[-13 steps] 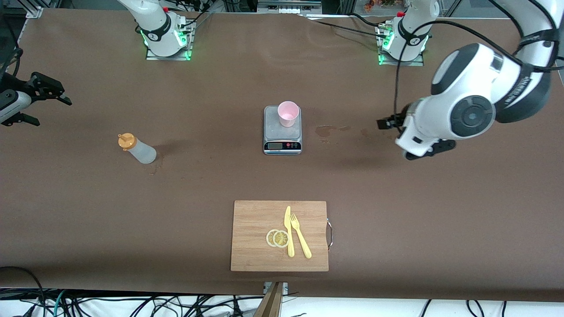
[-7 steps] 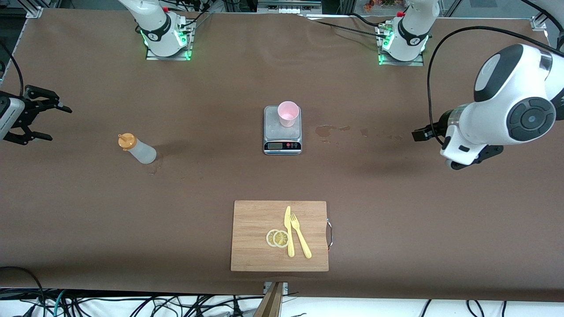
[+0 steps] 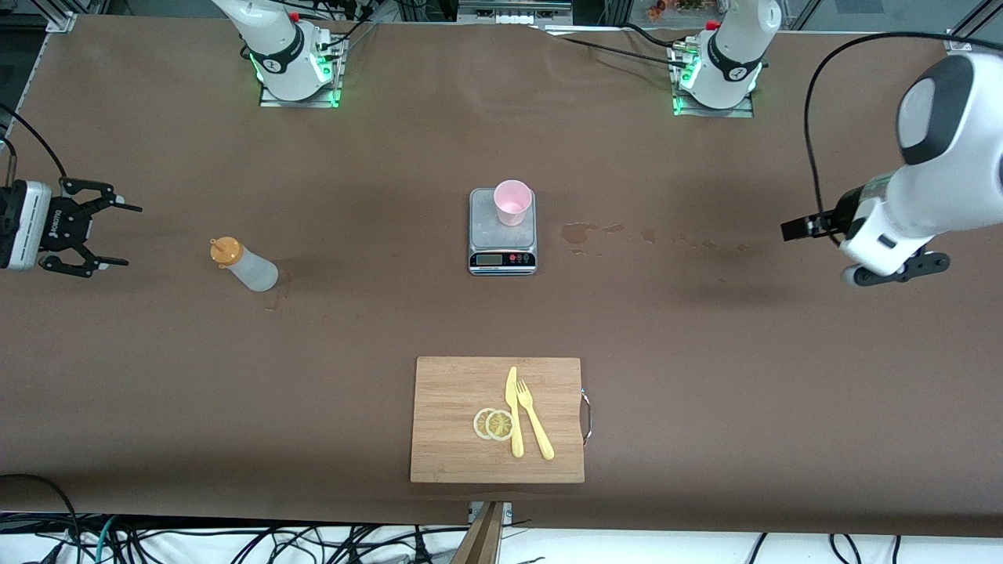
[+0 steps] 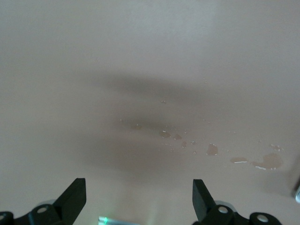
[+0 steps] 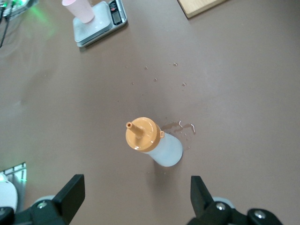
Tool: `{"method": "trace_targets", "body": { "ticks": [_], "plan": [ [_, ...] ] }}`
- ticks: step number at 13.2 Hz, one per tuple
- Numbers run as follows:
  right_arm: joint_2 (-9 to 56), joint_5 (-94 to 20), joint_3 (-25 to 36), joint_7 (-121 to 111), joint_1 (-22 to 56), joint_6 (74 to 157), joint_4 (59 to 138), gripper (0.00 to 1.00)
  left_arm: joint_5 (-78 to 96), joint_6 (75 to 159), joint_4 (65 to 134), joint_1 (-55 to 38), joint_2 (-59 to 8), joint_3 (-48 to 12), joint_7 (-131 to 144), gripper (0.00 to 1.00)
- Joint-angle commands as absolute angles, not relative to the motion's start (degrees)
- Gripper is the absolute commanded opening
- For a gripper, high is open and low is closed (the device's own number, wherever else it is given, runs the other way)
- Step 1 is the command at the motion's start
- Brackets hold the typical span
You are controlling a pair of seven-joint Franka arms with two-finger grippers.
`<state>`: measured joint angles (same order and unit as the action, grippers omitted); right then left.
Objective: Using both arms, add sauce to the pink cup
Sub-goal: 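Withdraw the left gripper while the right gripper reaches the sauce bottle, then close the right gripper around the white sauce bottle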
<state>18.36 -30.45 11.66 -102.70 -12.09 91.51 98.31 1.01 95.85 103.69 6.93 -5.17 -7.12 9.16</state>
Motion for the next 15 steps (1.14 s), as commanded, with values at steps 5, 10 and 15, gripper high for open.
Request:
{"method": "trace_targets", "body": {
  "ticks": [5,10,15],
  "plan": [
    [29.34,-42.61,12.83,-126.62,-14.94,91.14,97.47,1.00,4.13,101.25,106.89,0.09,6.06,-1.05,2.02,1.00],
    [34.45,-48.77,13.10,-131.39,-14.42,92.98,97.12,1.00,-2.37,88.78,98.63,-1.58,2.91,-2.55,1.41,1.00],
    [36.56,-49.04,13.10,-139.21,-12.39,93.25,97.82,1.00,-0.28,94.36,100.27,-0.53,2.90,-2.64,2.11,1.00]
  ]
}}
